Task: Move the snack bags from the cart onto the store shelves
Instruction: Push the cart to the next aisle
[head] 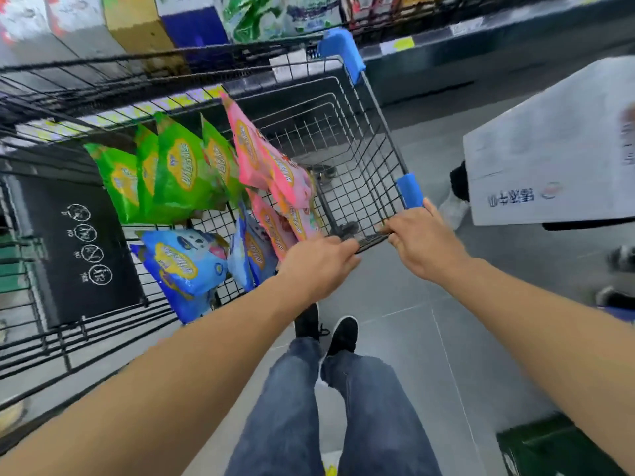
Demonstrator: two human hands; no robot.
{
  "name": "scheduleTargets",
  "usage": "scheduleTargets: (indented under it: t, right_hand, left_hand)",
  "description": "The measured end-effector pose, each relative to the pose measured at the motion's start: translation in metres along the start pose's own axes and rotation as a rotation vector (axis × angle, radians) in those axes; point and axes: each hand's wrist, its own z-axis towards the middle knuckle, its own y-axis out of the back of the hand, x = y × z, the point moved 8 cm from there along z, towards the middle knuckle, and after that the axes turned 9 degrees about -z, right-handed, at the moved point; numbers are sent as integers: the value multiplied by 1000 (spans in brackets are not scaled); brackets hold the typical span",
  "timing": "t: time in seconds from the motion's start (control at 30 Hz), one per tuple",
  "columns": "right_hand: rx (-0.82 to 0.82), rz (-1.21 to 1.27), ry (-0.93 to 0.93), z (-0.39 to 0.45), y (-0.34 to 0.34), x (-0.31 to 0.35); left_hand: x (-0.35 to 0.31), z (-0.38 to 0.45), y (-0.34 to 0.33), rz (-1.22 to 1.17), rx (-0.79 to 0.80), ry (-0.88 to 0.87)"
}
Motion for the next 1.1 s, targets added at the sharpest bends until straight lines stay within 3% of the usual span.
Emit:
scheduleTargets:
  t: [0.63,0.7,0.77,0.83,1.1]
  right_hand:
    - [-1,117,-85,-10,4,-88]
    - [-20,249,-110,-9,6,-94]
    - [-79,498,-242,-11,11,-105]
    - [-156,576,-329,-15,14,-112]
    - [-153,417,-213,-20,0,-137]
  left_hand:
    - [-55,58,-8,-8,10,-43]
    - [-55,60,-13,6,29,-45]
    - [-58,66,-14,13,25,-70]
    - [-63,73,-14,12,12,-80]
    - [-87,97,-16,-14,-23,-158]
